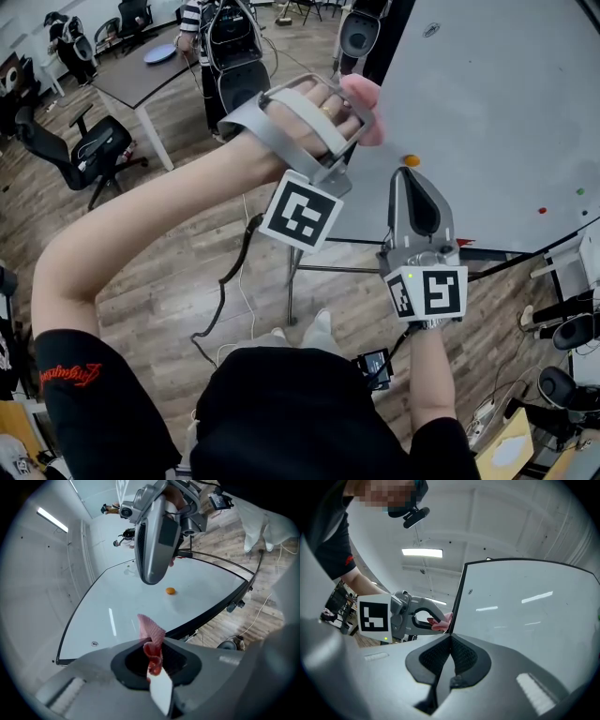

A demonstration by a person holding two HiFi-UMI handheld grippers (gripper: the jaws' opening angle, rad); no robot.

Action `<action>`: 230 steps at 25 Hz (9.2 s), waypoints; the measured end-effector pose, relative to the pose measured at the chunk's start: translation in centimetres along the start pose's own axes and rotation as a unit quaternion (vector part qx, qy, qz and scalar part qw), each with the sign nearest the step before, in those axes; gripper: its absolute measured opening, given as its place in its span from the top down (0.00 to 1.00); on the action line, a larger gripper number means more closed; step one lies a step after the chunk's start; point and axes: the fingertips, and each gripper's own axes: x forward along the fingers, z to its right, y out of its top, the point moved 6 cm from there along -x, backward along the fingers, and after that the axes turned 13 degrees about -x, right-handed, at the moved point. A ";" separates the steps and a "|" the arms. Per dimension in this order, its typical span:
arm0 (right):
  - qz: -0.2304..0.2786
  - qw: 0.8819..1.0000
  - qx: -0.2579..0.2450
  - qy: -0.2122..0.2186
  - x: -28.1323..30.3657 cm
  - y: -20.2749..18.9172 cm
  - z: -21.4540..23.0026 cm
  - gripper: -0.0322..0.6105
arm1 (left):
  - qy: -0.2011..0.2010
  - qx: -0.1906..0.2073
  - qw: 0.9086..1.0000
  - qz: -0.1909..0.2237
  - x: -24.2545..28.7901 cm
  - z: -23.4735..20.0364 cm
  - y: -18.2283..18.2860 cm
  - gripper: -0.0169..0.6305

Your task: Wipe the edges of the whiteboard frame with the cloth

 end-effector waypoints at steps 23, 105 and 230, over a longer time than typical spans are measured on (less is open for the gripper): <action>-0.021 1.000 0.005 -0.002 -0.4 -1.4 -0.6 0.95 | -0.032 -0.009 0.999 0.006 0.1 3.0 0.2 0.92; -0.092 0.993 0.070 0.022 -0.9 -10.3 -0.7 0.95 | -0.125 -0.083 0.987 -0.058 2.0 16.3 3.4 0.91; -0.246 0.956 0.145 0.064 -3.1 -25.2 -4.9 0.95 | -0.248 -0.187 0.948 -0.071 3.3 36.1 6.0 0.91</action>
